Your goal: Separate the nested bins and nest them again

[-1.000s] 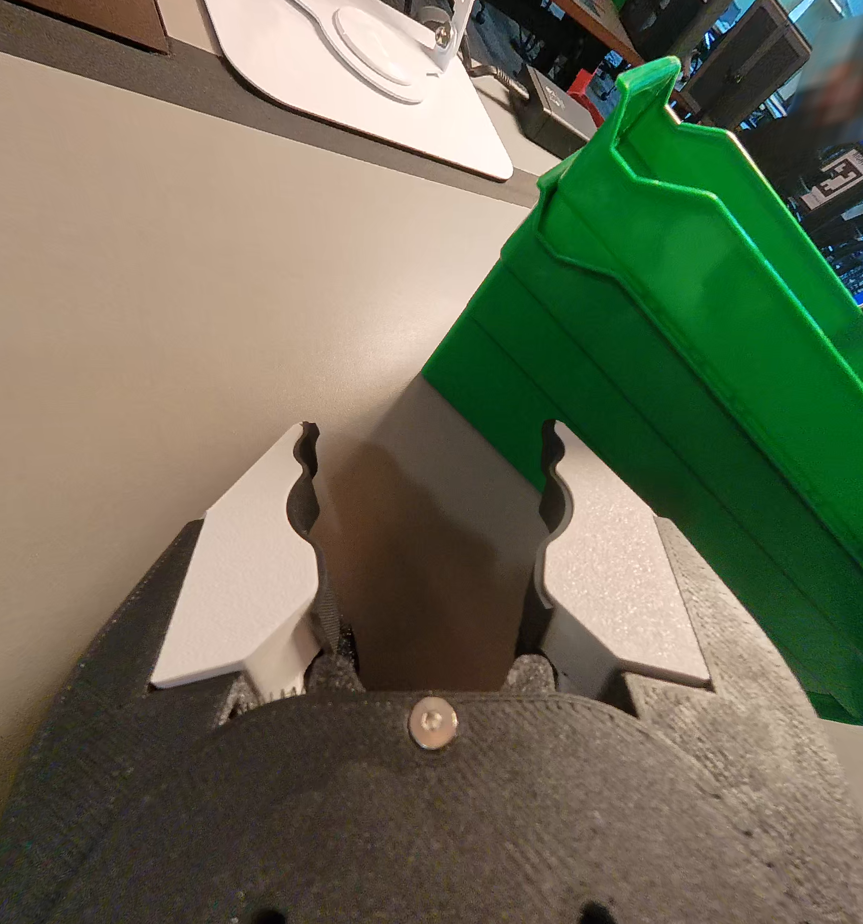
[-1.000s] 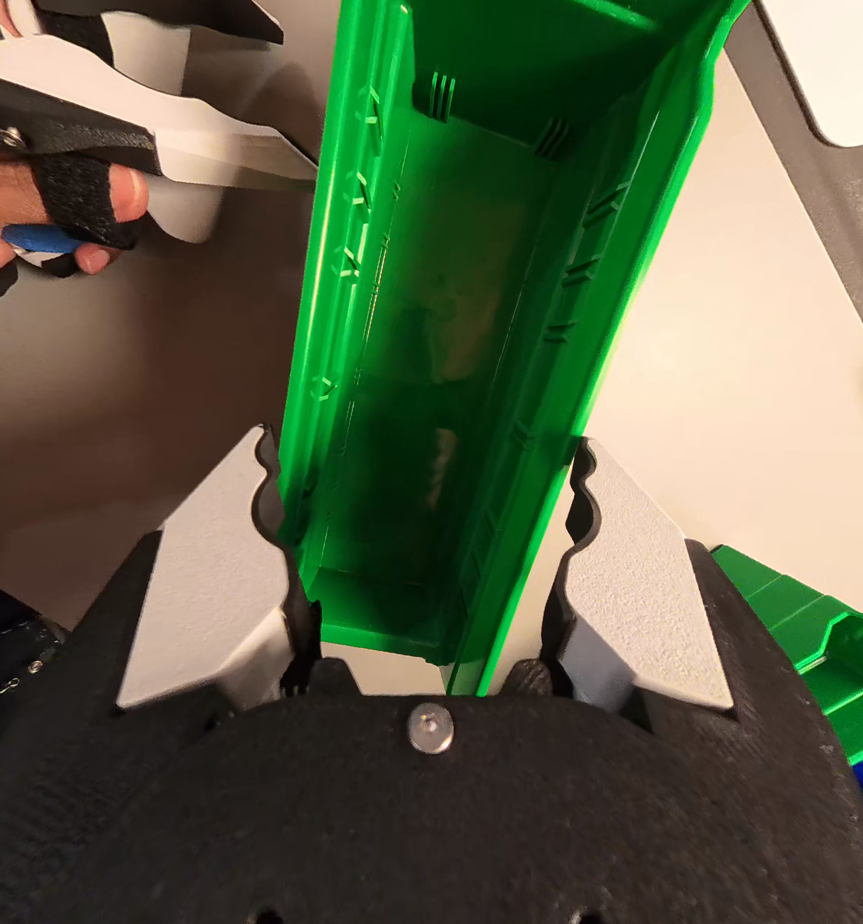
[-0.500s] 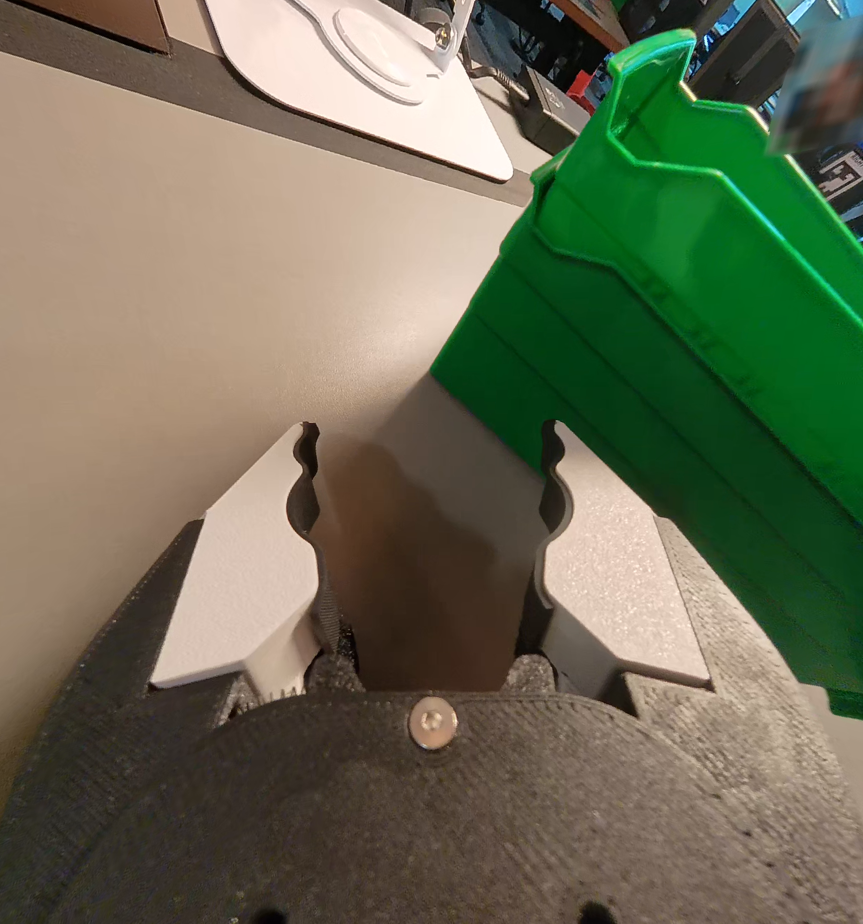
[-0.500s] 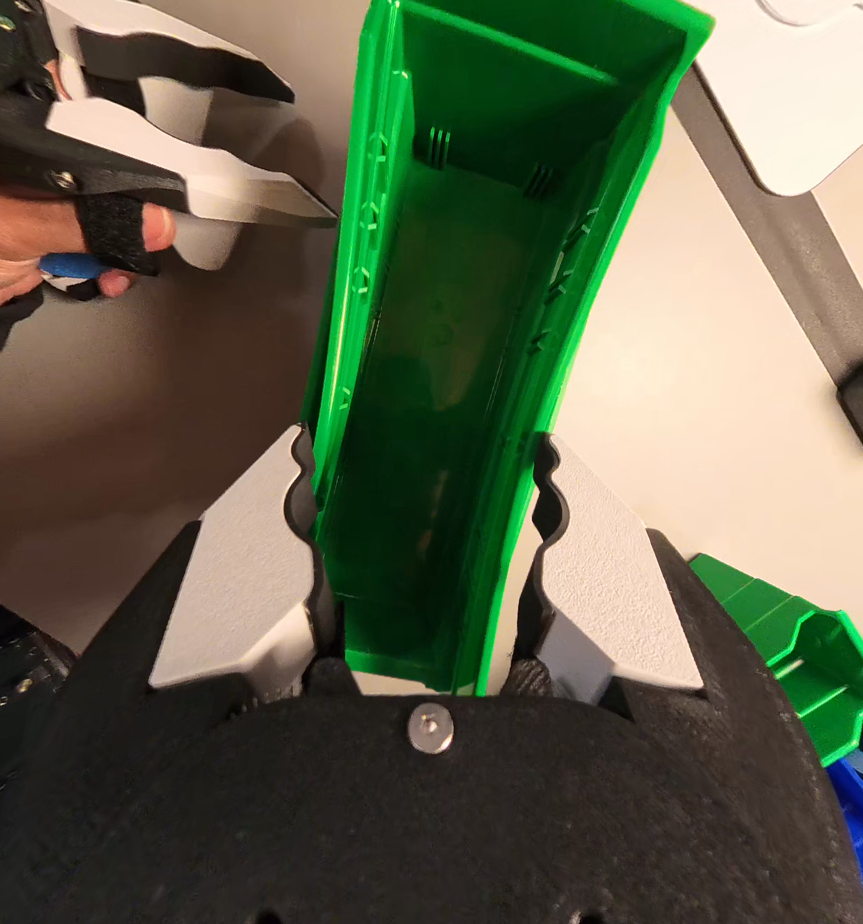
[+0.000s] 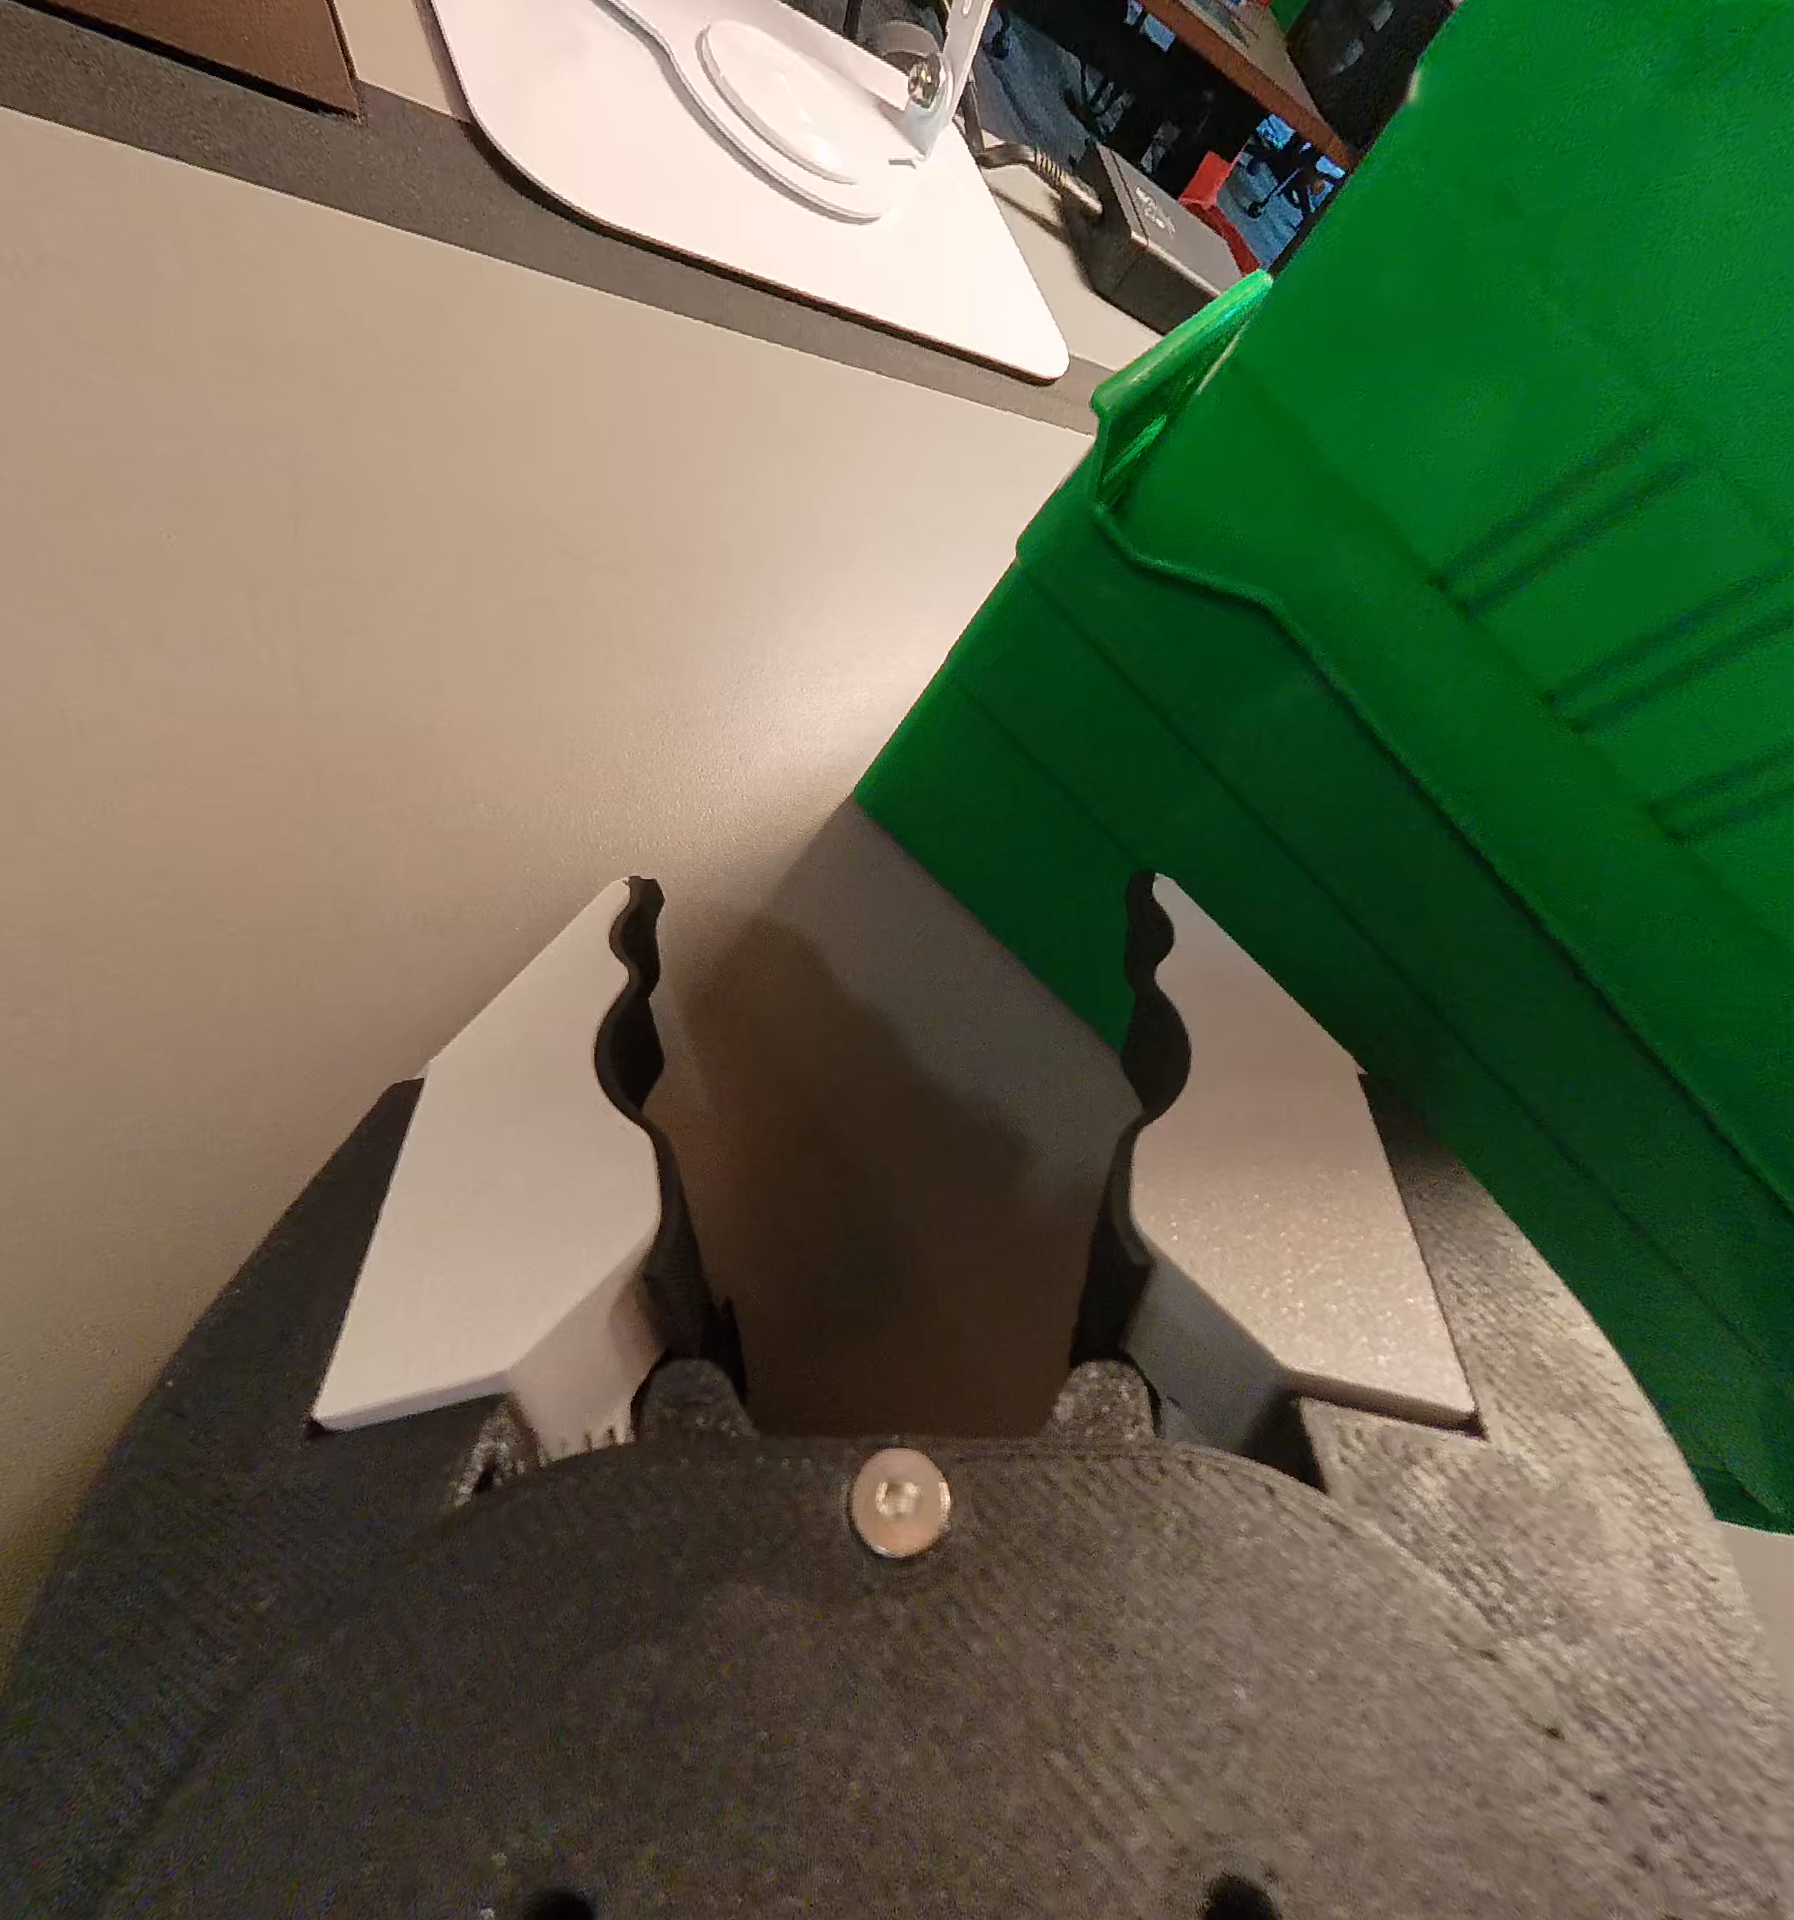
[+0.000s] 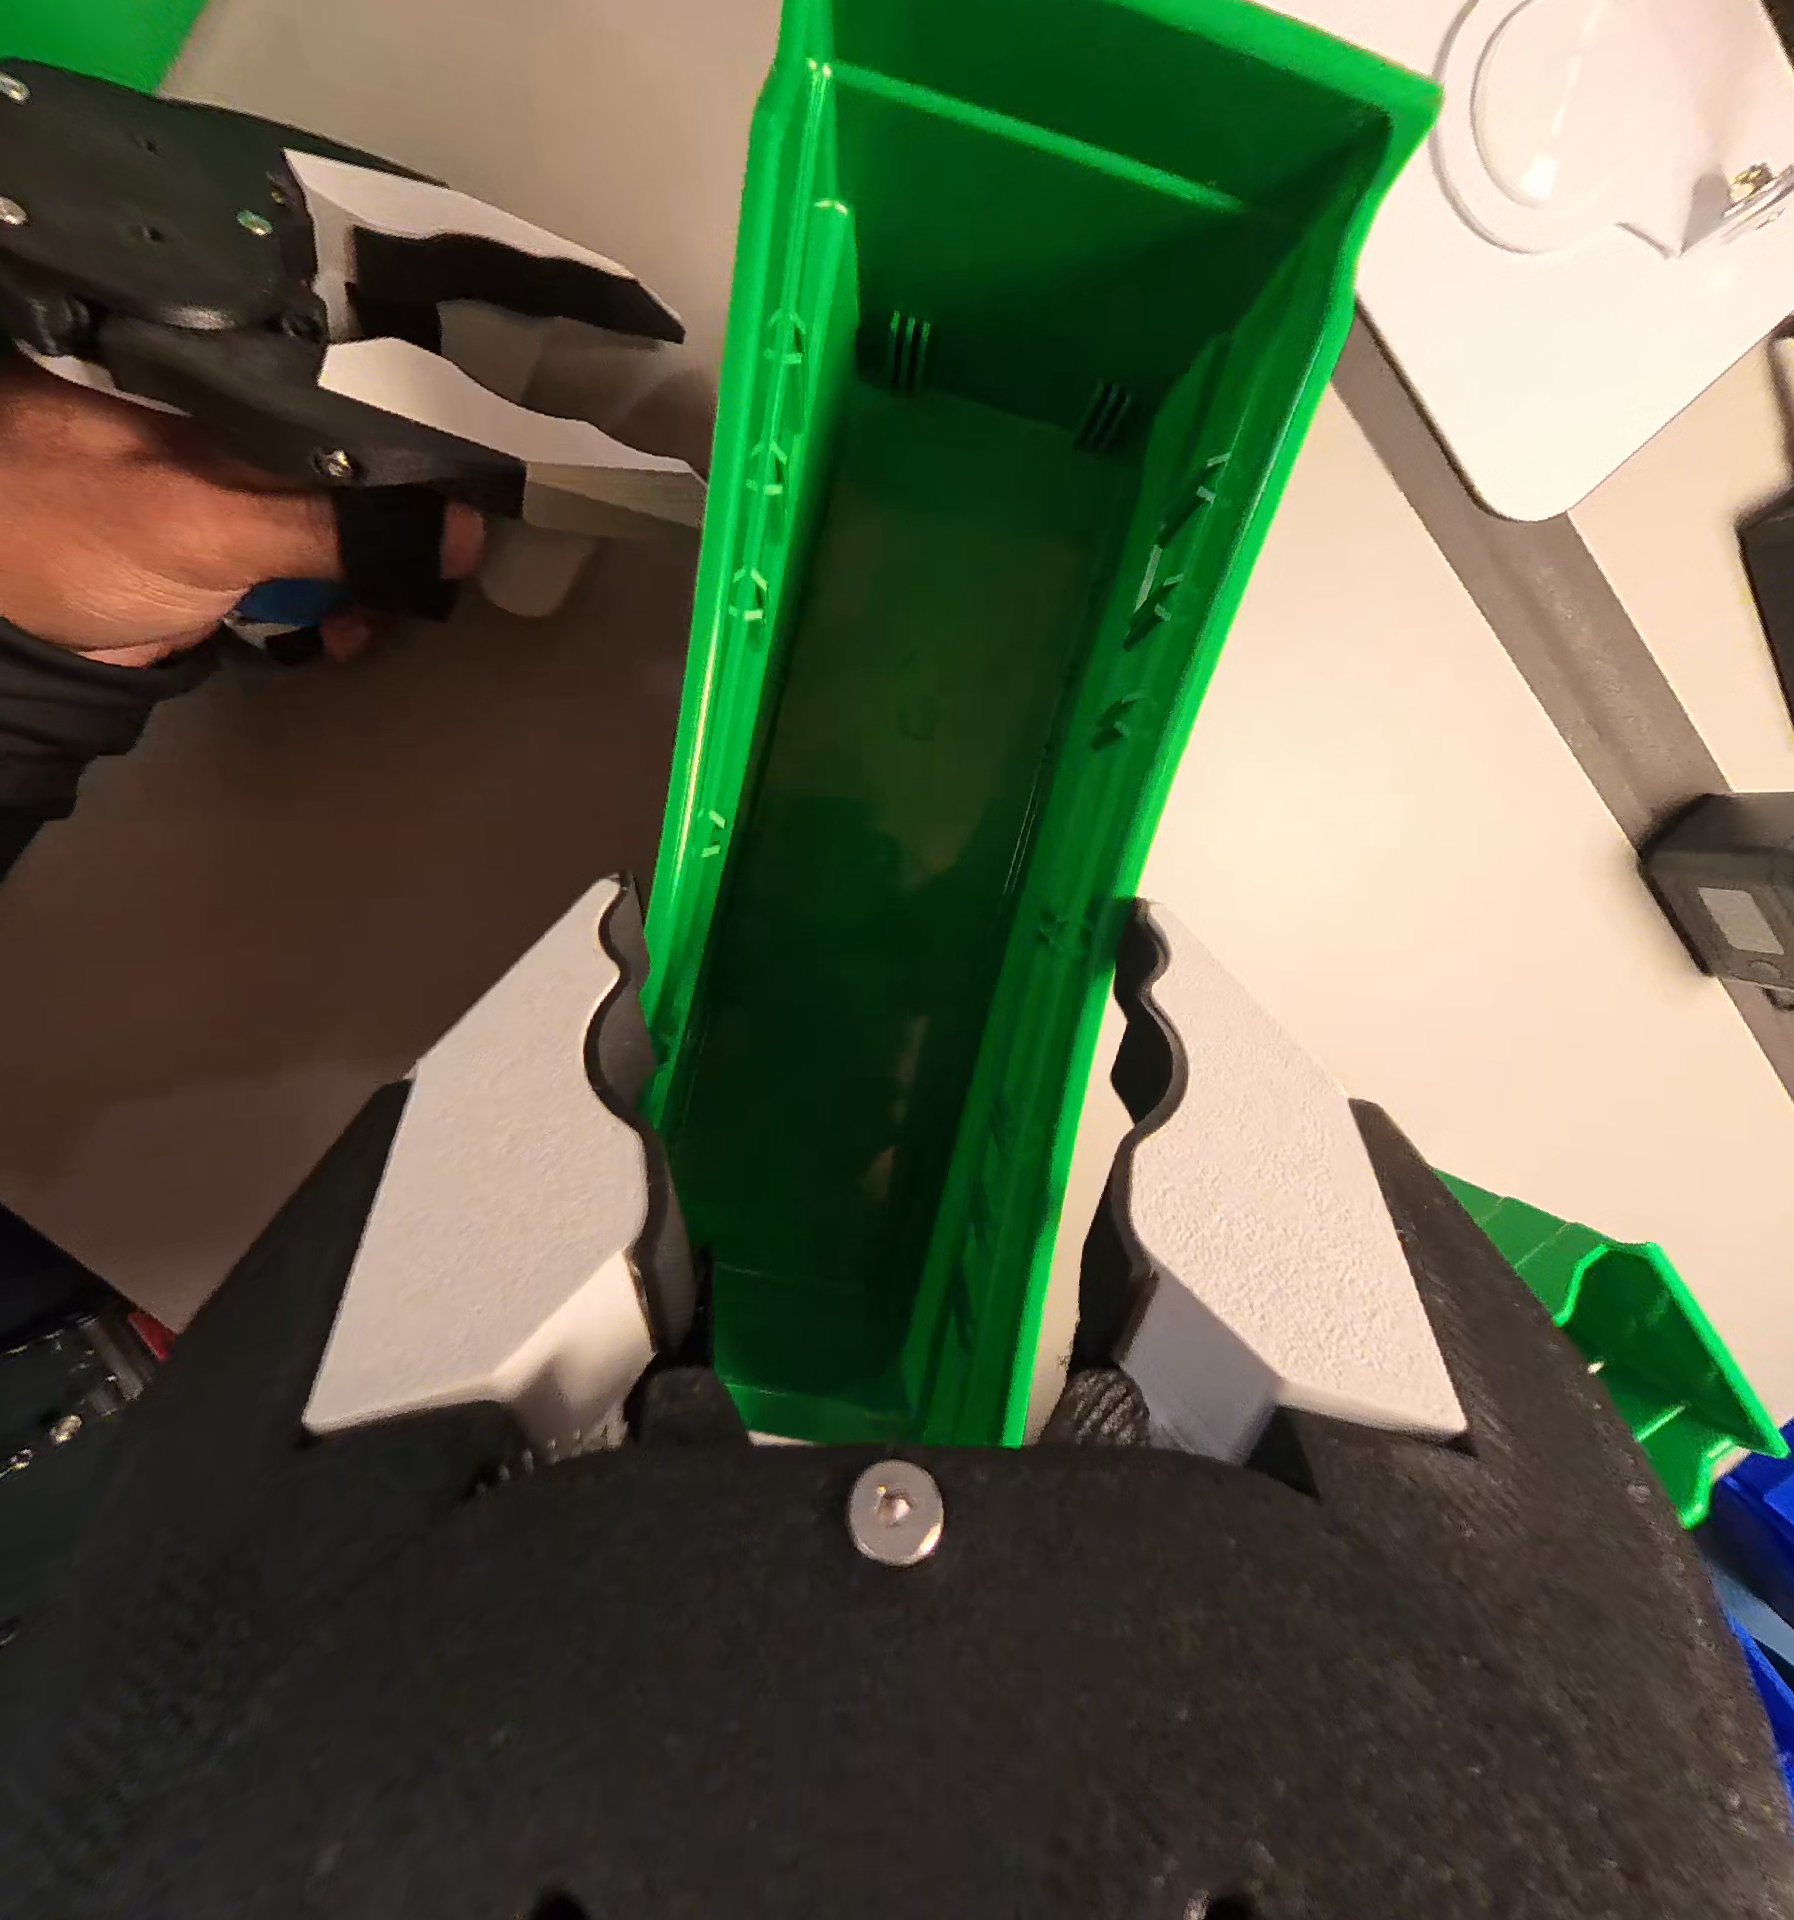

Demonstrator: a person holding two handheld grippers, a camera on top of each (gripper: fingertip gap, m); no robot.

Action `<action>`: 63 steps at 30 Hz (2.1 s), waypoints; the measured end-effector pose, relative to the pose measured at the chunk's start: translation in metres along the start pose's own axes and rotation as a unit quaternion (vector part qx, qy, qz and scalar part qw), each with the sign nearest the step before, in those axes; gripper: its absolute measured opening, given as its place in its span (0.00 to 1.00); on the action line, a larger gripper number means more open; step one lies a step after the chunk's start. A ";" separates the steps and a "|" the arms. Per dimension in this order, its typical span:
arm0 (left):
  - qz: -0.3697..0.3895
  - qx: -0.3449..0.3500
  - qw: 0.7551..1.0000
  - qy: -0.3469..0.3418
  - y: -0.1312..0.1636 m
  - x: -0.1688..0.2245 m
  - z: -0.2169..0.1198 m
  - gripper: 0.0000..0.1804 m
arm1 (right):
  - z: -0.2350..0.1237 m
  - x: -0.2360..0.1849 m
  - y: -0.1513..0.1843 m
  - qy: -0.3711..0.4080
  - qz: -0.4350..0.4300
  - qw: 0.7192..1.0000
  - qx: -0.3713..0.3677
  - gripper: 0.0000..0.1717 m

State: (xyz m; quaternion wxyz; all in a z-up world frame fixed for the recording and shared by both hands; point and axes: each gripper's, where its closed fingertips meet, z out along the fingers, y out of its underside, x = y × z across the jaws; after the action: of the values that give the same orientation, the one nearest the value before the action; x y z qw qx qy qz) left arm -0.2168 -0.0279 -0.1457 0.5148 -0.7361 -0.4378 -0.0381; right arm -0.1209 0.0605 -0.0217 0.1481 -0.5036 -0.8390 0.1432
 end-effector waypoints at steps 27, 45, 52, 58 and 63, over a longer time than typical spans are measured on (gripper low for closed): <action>0.002 0.002 1.000 0.000 0.000 0.000 0.000 0.50 | -0.015 0.118 0.094 0.099 0.154 0.983 0.008 0.57; -0.002 0.050 0.999 -0.008 -0.014 0.002 -0.010 0.51 | 0.005 0.082 0.108 0.105 0.198 0.968 0.113 0.58; 0.041 0.094 0.991 0.082 0.001 0.084 -0.058 0.57 | -0.045 0.026 0.143 0.082 0.213 0.939 0.259 0.57; 0.023 0.145 0.979 0.139 0.065 0.156 -0.102 0.65 | -0.033 -0.024 0.197 0.032 0.285 0.899 0.332 0.52; 0.174 0.088 0.978 0.069 0.106 0.193 -0.070 0.65 | -0.014 -0.028 0.209 0.049 0.298 0.878 0.372 0.51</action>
State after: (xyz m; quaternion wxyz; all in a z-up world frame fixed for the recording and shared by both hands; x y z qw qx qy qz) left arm 0.0016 0.0240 -0.0923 0.6051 -0.7487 -0.2677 0.0399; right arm 0.0648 0.1316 -0.0933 0.3160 -0.6438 -0.5259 0.4574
